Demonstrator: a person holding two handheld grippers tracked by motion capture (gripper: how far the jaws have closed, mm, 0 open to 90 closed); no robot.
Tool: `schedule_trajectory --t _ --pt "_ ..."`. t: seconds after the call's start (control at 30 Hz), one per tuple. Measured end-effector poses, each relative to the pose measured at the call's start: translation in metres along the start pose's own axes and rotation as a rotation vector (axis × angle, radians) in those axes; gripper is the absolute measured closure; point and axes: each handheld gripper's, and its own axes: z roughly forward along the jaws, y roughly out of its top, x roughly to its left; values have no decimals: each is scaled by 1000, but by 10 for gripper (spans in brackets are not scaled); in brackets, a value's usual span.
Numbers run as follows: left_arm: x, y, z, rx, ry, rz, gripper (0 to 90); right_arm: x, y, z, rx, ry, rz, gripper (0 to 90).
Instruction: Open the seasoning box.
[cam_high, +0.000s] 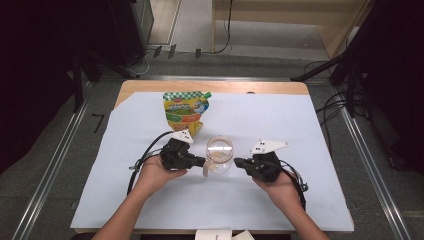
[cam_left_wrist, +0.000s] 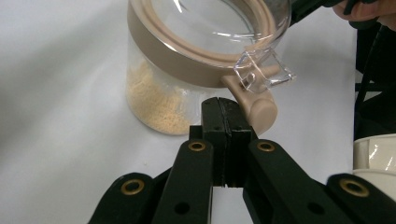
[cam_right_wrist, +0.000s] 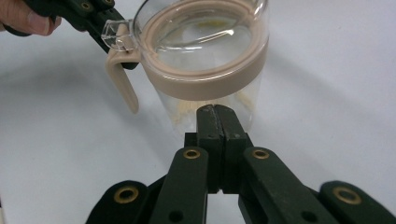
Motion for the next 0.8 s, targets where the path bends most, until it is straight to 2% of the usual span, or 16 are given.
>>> schedule_trajectory --t 0.17,0.37,0.43,0.7,0.8 --pt "-7 1 6 7 -27 14 900 -1 1 2 -8 -13 19 900" --pt "-20 3 16 29 -16 69 900 -4 0 3 1 -23 32 900" --pt "-22 4 17 26 -16 73 900 -6 0 3 0 -27 31 900" --pt "-34 11 35 3 -89 41 900 -14 0 0 6 -45 47 900" --pt "-43 15 41 -16 -131 54 900 -19 -1 -3 27 -46 55 900"
